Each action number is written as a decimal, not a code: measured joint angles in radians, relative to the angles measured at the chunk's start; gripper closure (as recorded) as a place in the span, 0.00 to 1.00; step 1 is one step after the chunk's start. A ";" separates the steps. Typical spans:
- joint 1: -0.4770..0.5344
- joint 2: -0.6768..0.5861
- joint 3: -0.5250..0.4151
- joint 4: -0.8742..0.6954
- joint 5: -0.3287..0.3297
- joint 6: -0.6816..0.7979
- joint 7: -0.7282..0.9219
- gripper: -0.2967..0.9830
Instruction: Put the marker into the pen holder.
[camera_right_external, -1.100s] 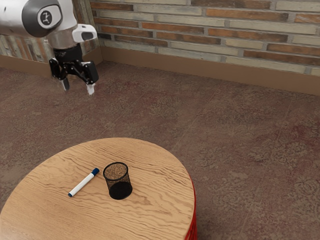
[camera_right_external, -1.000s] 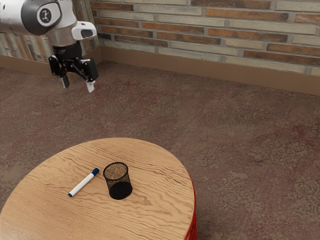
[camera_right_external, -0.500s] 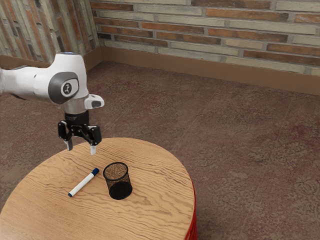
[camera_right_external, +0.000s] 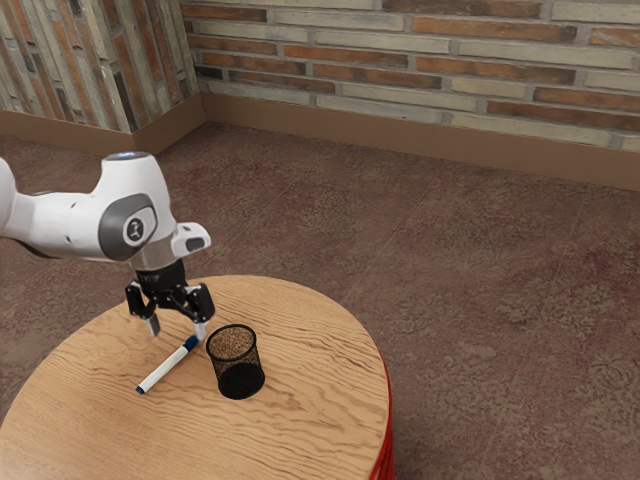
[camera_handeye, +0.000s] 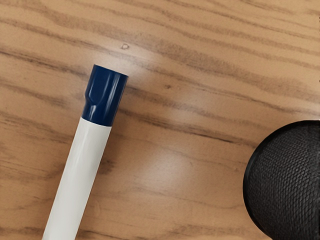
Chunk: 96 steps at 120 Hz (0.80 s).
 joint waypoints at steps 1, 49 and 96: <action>0.000 -0.001 0.000 -0.001 0.000 0.002 0.000 0.23; 0.031 0.058 0.000 -0.002 0.005 0.067 0.019 0.31; 0.051 0.135 -0.005 0.007 -0.001 0.129 0.043 0.33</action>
